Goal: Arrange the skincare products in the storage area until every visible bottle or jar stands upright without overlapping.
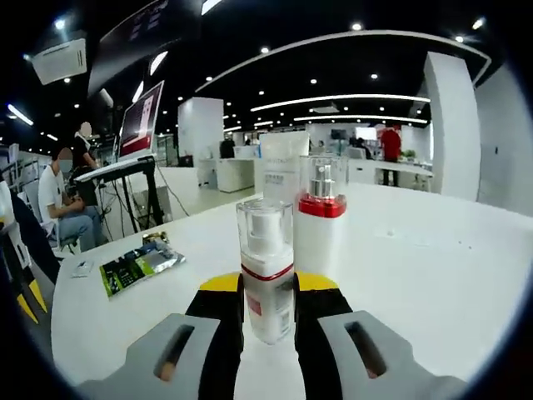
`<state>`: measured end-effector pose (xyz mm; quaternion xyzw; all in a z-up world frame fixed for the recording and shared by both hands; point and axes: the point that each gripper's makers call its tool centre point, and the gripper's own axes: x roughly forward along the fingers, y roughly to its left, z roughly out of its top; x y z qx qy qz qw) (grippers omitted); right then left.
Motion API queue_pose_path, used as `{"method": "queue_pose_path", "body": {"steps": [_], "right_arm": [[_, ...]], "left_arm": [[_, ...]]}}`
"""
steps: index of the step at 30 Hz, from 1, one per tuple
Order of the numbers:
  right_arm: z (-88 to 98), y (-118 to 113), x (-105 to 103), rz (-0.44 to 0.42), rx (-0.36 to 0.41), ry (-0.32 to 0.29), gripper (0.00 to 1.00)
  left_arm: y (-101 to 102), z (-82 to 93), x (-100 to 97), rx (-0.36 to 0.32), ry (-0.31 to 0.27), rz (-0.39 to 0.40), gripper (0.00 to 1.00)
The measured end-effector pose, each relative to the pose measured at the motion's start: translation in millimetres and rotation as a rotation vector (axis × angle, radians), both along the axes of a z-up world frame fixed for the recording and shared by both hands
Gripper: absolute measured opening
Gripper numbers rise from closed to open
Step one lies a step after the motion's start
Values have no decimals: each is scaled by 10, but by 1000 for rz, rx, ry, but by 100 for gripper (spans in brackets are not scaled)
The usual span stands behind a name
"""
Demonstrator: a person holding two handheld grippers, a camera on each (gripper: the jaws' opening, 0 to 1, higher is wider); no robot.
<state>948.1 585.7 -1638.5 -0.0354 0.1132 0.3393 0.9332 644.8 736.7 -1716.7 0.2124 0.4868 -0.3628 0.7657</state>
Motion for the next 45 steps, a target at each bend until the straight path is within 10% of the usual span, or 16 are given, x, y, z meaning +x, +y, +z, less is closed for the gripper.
{"method": "queue_pose_path", "body": {"steps": [41, 45], "right_arm": [[-168, -97, 95, 24, -18, -55, 21], [-275, -120, 82, 23, -51, 18, 22]], "left_arm": [[60, -79, -18, 19, -1, -14, 18], [62, -79, -13, 20, -4, -13, 18]]}}
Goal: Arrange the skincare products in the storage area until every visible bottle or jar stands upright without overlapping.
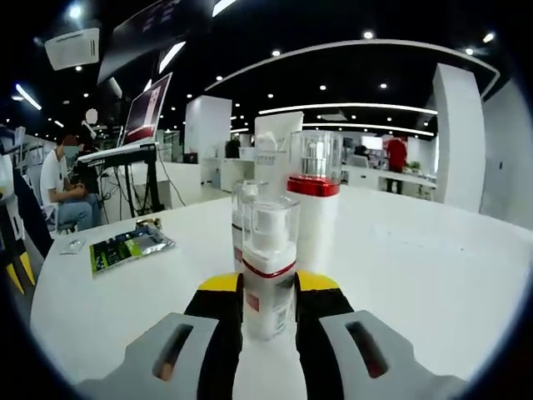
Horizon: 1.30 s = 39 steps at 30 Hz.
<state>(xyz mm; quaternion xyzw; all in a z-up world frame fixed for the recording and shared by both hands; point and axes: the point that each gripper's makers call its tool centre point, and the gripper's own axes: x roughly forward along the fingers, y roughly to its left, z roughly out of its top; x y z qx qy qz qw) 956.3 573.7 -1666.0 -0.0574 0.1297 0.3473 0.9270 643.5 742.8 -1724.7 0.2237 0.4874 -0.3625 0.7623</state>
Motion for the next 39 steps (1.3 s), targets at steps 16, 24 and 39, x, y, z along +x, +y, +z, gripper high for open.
{"method": "queue_pose_path", "body": {"steps": [16, 24, 39], "right_arm": [[-12, -217, -103, -8, -8, 23, 26], [81, -203, 2, -28, 9, 13, 26], [96, -200, 136, -36, -3, 23, 26]], "left_arm": [[23, -31, -16, 17, 19, 2, 18], [8, -13, -4, 8, 8, 1, 18], [17, 6, 29, 5, -8, 14, 18]]}}
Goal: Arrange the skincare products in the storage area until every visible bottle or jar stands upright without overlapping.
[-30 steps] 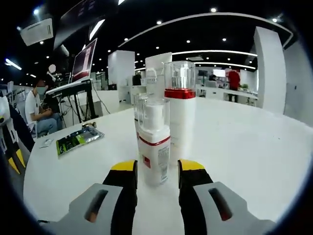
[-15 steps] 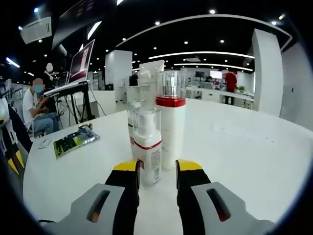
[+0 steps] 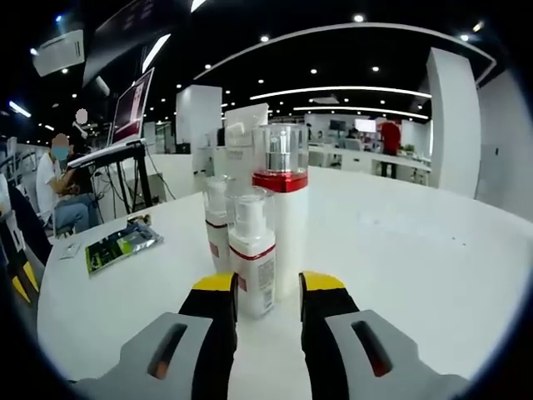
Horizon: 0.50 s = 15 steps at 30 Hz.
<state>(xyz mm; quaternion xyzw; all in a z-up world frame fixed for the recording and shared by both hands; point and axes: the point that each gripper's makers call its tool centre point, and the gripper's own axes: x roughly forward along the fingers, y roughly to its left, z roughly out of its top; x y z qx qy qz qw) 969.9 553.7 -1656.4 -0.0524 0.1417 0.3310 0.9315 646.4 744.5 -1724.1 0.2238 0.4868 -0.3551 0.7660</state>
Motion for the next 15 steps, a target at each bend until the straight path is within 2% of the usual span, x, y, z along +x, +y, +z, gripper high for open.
{"method": "queue_pose_path", "body": {"steps": [8, 15], "right_arm": [[8, -7, -17, 1, -7, 9, 28], [63, -110, -201, -27, 26, 30, 29]], "left_arm": [[7, 8, 5, 3, -4, 1, 18], [-25, 49, 43, -17, -25, 10, 18]]}}
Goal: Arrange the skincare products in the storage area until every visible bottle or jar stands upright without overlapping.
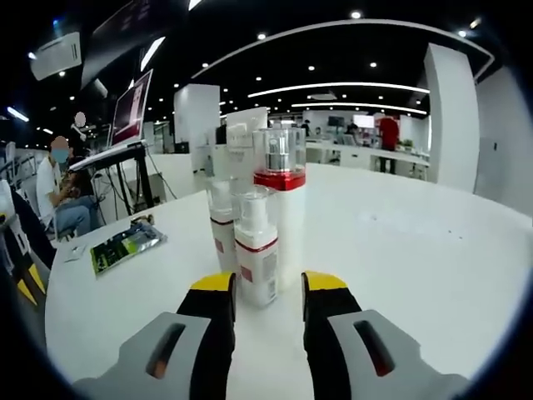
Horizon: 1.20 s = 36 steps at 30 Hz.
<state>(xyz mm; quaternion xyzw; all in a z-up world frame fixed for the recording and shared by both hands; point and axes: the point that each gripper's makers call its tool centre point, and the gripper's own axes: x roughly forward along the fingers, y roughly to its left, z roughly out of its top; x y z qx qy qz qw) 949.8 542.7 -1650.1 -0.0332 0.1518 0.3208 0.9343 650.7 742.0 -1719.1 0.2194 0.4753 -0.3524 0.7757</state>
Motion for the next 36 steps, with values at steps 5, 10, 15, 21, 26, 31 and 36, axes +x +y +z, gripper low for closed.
{"method": "queue_pose_path", "body": {"steps": [5, 10, 15, 21, 26, 31, 36], "right_arm": [[156, -42, -235, -34, 66, 4, 30], [372, -40, -536, -20, 106, -18, 30], [502, -202, -779, -30, 124, -17, 31], [699, -328, -1111, -44, 157, -24, 30], [839, -314, -1430, -31, 202, -25, 31], [938, -320, -1657, -36, 230, -26, 31], [1208, -276, -1829, -6, 220, -45, 31]], "left_arm": [[-15, 10, -5, -2, -2, -6, 18], [-21, 23, 16, -5, -12, -1, 18], [-40, 84, 40, -10, -28, -2, 18], [-51, 144, 67, -8, -38, -2, 18], [-69, 180, 93, -5, -65, -7, 18], [-129, 240, 111, -25, -76, -3, 18], [-130, 237, 117, -31, -75, 0, 20]]}}
